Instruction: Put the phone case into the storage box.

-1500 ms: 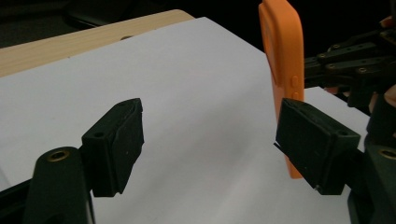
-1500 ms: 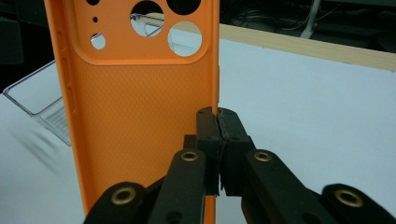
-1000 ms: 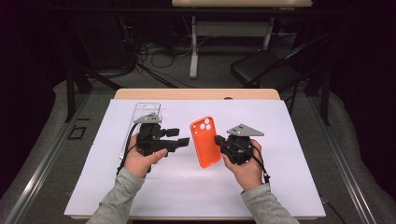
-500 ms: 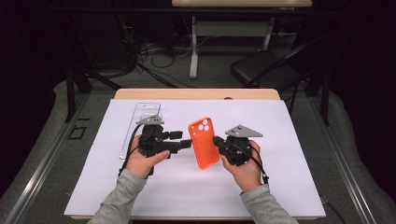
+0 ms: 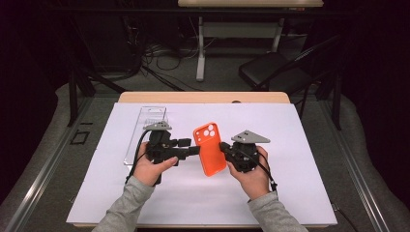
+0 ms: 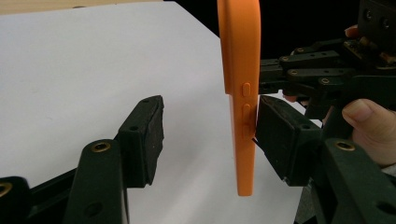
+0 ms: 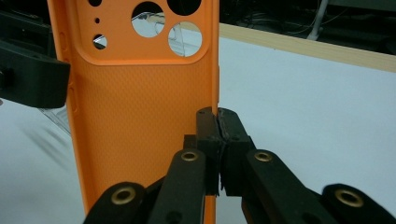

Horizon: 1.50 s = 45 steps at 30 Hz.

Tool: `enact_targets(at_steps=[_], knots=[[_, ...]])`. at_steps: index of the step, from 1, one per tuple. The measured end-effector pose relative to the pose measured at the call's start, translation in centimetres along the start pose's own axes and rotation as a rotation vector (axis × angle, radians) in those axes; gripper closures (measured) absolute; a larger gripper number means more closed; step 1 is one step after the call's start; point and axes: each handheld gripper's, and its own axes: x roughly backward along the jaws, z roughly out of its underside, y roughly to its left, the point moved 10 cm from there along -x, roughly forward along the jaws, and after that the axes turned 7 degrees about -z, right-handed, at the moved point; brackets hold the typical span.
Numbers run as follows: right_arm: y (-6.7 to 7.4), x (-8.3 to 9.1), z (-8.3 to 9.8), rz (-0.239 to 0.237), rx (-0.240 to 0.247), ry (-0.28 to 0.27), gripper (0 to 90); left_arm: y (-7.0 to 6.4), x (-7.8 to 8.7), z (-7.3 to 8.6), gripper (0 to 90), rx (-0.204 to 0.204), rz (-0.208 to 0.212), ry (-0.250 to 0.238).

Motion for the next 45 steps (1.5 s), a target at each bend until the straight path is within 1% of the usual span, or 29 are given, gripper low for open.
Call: enact_targets(at_steps=[3,5,7,9,13,17,23,26,34,39,45], knots=[[0.0,-0.1,0.0,0.000,0.007,-0.001,88.4,-0.2,-0.1,0.1,44.2,0.007,0.003,0.004],[0.1,-0.1,0.1,-0.003,0.004,0.005,88.4,-0.2,-0.1,0.1,46.5,0.009,-0.001,0.004],[0.2,-0.1,0.1,-0.004,0.005,0.007,88.5,-0.3,-0.2,0.3,48.6,0.018,0.005,0.012],[0.3,-0.2,0.2,-0.003,0.004,0.004,88.4,-0.3,-0.3,0.4,51.1,0.025,0.001,0.015],[0.4,-0.3,0.3,-0.005,0.013,0.010,88.4,-0.4,-0.4,0.5,55.8,0.038,0.003,0.023],[0.5,-0.4,0.3,-0.006,0.015,0.012,88.4,-0.6,-0.6,0.7,59.7,0.065,0.027,0.036],[0.6,-0.4,0.4,-0.008,0.015,0.013,88.3,-0.8,-1.0,1.1,63.9,0.077,0.041,0.051],[0.7,-0.4,0.4,-0.009,0.014,0.017,88.2,-0.8,-1.1,1.2,65.2,0.078,0.047,0.058],[0.9,-0.6,0.5,-0.013,0.024,0.017,88.3,-1.0,-1.7,1.6,68.5,0.080,0.044,0.079],[1.0,-0.6,0.5,-0.014,0.020,0.019,88.1,-1.0,-1.8,1.7,70.9,0.083,0.044,0.080],[1.1,-0.6,0.6,-0.016,0.026,0.023,88.1,-1.0,-1.8,1.8,73.9,0.087,0.048,0.080]])
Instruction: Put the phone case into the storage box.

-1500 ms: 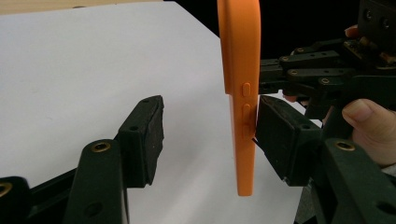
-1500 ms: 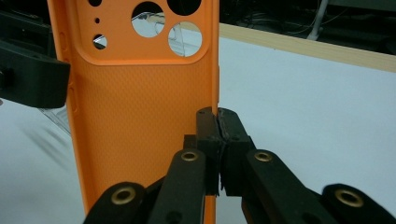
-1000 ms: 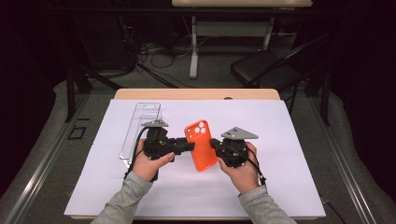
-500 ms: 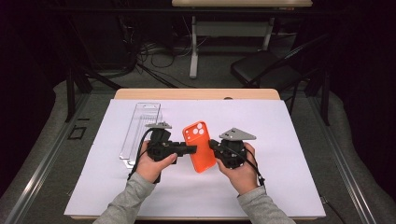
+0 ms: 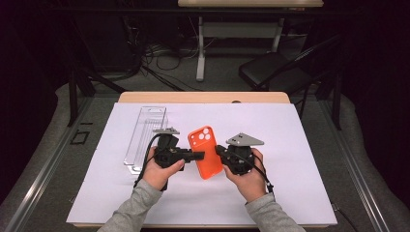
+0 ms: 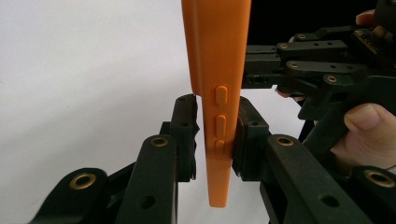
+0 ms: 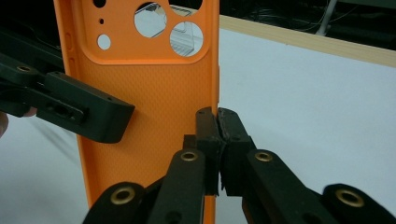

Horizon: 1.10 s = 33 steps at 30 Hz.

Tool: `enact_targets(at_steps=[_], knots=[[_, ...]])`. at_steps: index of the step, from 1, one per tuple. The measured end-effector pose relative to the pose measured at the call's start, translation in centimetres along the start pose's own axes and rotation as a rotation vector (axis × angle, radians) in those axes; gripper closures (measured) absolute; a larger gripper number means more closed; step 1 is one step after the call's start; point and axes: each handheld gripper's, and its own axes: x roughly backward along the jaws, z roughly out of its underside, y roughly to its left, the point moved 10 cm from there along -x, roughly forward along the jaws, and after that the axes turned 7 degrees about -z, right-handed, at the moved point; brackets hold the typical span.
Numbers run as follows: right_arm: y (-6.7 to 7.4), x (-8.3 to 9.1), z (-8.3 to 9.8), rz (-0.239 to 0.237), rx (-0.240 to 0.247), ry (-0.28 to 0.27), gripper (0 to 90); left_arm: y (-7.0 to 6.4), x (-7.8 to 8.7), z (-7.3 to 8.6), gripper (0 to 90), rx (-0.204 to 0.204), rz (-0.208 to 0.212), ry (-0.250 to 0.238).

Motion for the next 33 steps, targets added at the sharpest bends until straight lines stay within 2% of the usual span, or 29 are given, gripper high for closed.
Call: enact_targets(at_steps=[8,9,12,33], knots=[[0.08,-0.06,0.07,-0.004,0.002,0.005,87.9,-0.01,-0.08,0.11,77.6,0.013,0.009,0.007],[0.10,-0.09,0.08,-0.003,0.001,0.004,87.9,-0.03,-0.10,0.19,78.3,0.036,0.018,0.013],[0.11,-0.15,0.11,-0.004,0.002,0.002,87.9,0.00,-0.11,0.20,78.8,0.053,0.028,0.012],[0.22,-0.22,0.20,-0.012,-0.002,0.006,87.8,-0.01,0.02,0.18,79.9,0.079,0.035,0.007]])
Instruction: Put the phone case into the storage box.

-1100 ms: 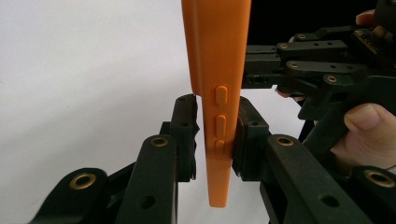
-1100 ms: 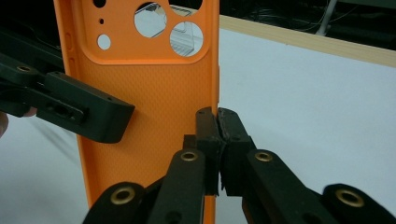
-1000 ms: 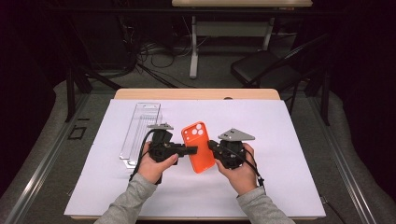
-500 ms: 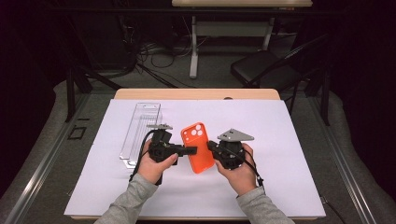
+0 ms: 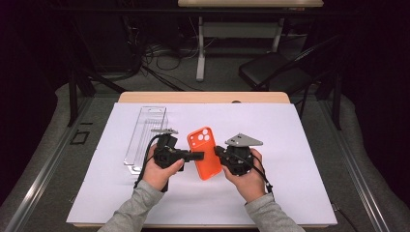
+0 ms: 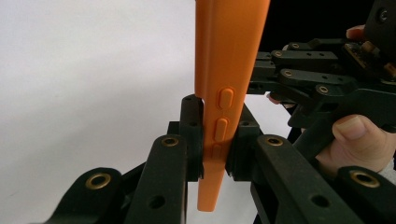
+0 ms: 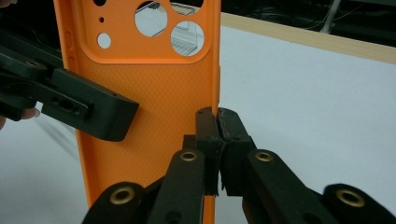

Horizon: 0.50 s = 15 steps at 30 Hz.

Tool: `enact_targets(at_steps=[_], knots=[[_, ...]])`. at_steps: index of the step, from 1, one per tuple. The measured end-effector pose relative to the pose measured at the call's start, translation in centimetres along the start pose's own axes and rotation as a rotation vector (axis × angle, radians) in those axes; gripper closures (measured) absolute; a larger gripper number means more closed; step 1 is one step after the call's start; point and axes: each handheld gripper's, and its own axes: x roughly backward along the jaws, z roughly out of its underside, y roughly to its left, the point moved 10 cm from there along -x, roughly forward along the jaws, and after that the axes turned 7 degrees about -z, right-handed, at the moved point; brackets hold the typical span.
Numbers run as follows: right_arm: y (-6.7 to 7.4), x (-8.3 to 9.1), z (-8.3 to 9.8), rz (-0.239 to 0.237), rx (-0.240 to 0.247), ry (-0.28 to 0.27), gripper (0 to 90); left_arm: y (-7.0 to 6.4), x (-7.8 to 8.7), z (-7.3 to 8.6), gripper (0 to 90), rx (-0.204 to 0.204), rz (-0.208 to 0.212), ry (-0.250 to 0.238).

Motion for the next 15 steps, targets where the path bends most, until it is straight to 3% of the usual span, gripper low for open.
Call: enact_targets(at_steps=[15], knots=[[0.10,-0.05,-0.02,-0.014,-0.005,-0.002,84.7,-0.06,0.09,-0.07,80.2,0.001,0.009,-0.009]])
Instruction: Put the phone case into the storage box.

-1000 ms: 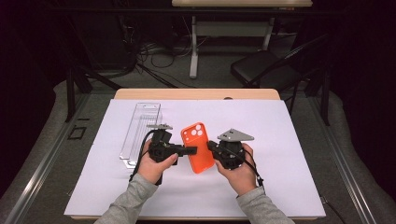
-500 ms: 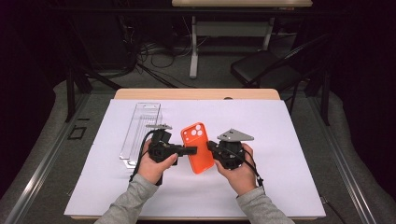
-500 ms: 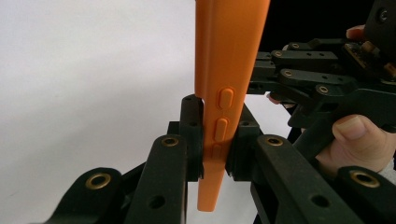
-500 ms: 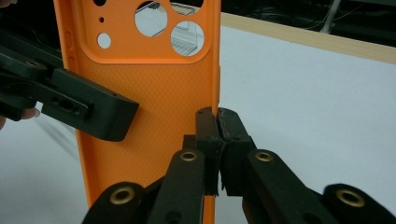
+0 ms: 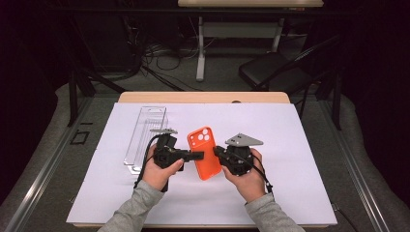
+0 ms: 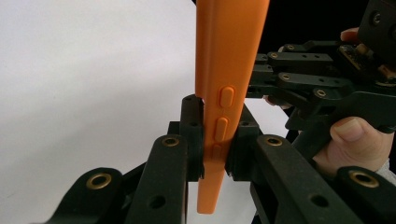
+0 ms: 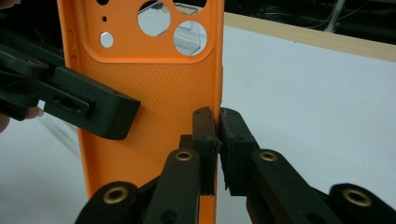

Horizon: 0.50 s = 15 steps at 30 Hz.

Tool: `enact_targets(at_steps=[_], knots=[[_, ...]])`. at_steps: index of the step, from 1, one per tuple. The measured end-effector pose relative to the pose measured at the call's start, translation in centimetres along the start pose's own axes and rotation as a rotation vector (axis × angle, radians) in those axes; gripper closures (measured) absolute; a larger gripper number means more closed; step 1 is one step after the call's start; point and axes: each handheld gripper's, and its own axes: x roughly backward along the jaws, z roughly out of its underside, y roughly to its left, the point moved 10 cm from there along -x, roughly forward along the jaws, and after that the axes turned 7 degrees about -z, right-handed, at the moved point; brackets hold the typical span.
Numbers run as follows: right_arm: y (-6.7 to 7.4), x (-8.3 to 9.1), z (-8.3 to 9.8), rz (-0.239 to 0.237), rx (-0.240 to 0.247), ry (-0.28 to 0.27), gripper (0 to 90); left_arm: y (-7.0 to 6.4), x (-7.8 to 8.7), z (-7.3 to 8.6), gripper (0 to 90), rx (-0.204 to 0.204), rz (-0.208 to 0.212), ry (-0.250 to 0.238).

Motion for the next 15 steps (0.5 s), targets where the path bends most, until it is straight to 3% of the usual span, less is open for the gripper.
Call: enact_targets(at_steps=[15], knots=[[0.19,0.12,-0.27,-0.021,-0.004,-0.019,77.8,0.19,0.14,-0.08,80.2,0.001,-0.003,-0.004]])
